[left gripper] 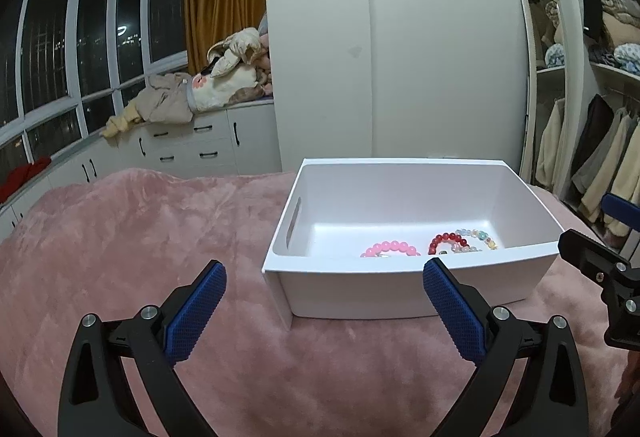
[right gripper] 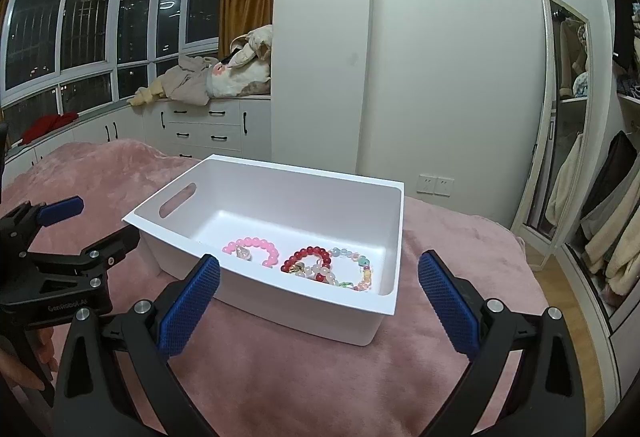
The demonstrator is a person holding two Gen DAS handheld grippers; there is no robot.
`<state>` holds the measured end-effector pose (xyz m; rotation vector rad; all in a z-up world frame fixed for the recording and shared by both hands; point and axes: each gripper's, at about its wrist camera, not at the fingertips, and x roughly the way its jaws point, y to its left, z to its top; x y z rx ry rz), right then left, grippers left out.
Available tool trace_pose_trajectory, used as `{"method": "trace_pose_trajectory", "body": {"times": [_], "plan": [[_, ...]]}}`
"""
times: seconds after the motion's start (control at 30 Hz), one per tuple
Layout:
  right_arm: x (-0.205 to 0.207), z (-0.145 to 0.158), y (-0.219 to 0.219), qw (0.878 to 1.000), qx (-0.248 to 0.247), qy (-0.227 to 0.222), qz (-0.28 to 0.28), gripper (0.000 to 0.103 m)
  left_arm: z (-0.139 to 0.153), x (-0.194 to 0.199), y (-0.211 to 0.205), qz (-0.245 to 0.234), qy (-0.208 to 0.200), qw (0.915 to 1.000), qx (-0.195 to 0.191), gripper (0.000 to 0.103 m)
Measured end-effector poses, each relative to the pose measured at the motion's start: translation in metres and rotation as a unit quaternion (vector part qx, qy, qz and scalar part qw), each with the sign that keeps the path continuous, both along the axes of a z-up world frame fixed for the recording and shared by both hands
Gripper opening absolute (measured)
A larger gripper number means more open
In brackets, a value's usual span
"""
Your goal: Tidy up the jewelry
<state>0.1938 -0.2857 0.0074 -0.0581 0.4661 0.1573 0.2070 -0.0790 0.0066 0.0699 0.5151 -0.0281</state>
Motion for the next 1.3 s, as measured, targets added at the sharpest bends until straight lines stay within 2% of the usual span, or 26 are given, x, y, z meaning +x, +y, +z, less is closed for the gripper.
{"method": "trace_pose_trajectory", "body": {"times": [0.6,1.03,1.3], "plan": [[0.004,-0.01,0.007,1.0,-0.001,0.015,-0.005,0.098,-0.008,-0.001,0.005,0.002,0.011,0.9999,0.009,0.099],[0.007,-0.013,0.012,1.0,-0.009,0.011,-0.004,0.098,-0.012,0.001,0.009,-0.01,0.022,0.9997,-0.003,0.1],[0.009,-0.023,0.016,1.0,-0.012,0.022,-0.004,0.098,-0.016,-0.004,0.011,-0.02,0.002,0.9997,-0.017,0.1]]}}
